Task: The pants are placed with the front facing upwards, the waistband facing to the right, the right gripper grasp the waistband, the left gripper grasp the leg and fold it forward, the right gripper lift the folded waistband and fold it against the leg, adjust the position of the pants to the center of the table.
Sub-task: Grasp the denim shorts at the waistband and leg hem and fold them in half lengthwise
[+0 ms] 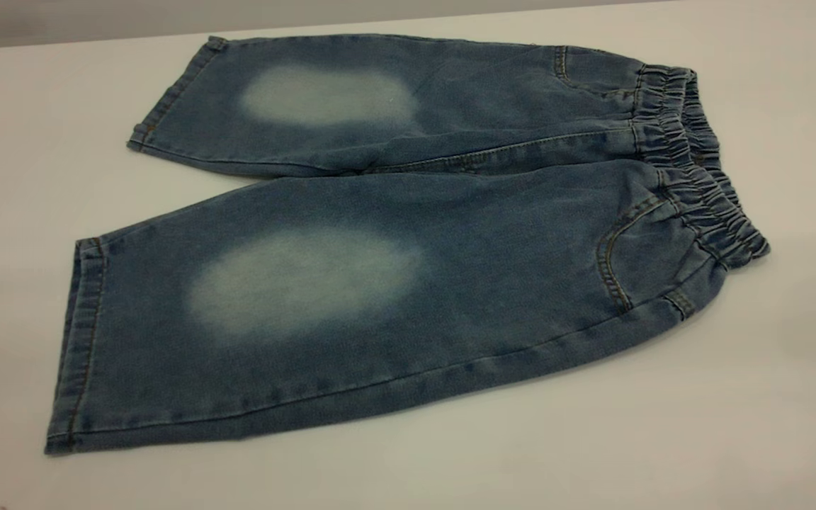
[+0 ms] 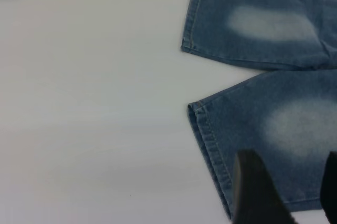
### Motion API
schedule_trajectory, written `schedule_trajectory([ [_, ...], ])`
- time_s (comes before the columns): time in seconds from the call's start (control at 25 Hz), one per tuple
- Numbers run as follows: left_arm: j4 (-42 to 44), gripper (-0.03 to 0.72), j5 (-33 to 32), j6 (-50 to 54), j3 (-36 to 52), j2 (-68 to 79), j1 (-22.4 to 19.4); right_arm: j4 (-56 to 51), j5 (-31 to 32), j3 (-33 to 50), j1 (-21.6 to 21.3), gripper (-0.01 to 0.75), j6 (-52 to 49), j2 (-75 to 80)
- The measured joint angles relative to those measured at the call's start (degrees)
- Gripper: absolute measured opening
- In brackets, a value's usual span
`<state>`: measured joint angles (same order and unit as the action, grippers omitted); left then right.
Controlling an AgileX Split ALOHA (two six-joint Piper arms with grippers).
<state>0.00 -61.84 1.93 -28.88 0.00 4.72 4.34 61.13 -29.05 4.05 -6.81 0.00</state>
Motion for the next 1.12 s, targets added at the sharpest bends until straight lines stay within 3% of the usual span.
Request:
schedule_trajectory([
  [0.28,0.48,0.309,2.5,-1.62,-1.32,1.23,0.0,1.5,-0.01,0.0,0.0,0.387,0.0,0.0],
  [0.48,0.0,0.309,9.57,-0.41,-1.57,8.47,0.0,1.07,-1.07,-0.74,0.0,0.387,0.06,0.48],
  [0.8,-5.18,0.309,19.1,-5.23,-4.99,28.28,0.0,-2.26,-9.29,-4.05,0.0,0.387,0.56,14.48],
  [1.12,-5.11,0.309,18.77,-14.74,-13.22,47.37,0.0,-11.57,-16.56,-3.99,0.0,0.387,4.66,30.55],
])
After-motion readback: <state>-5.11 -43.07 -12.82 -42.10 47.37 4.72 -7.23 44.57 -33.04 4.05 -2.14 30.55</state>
